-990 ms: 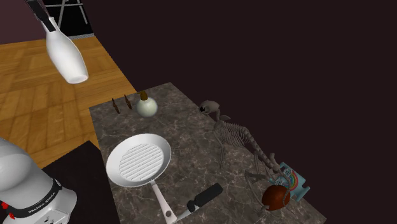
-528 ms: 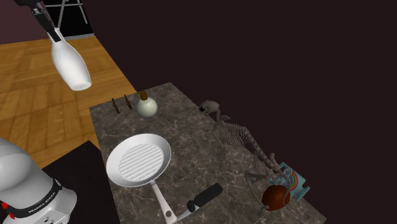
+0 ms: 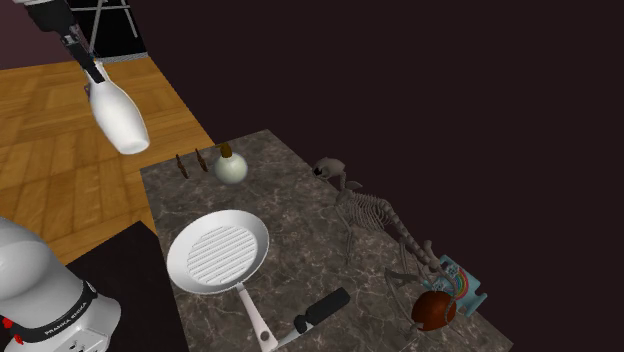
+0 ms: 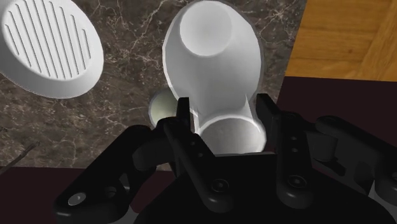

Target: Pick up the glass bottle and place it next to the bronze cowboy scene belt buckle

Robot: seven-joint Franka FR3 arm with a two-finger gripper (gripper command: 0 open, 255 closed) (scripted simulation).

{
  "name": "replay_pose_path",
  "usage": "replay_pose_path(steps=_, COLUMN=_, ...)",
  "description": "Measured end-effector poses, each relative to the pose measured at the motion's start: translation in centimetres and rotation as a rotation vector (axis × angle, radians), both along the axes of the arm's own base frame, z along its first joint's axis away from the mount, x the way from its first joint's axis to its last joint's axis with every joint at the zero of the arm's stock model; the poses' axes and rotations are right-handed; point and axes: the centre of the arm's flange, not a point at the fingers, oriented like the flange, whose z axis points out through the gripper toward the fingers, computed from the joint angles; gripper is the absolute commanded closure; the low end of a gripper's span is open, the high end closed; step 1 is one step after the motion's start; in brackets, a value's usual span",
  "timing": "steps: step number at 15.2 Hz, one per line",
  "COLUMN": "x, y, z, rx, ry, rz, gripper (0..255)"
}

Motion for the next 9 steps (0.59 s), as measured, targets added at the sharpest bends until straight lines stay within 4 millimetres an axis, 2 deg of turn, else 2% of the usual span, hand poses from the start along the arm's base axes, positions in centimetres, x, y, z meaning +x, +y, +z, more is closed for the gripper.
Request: replay_pose_path(steps=9, x=-0.1, y=-0.1, z=-4.8, rx=0.0, ry=0.0, rz=0.0, gripper=255)
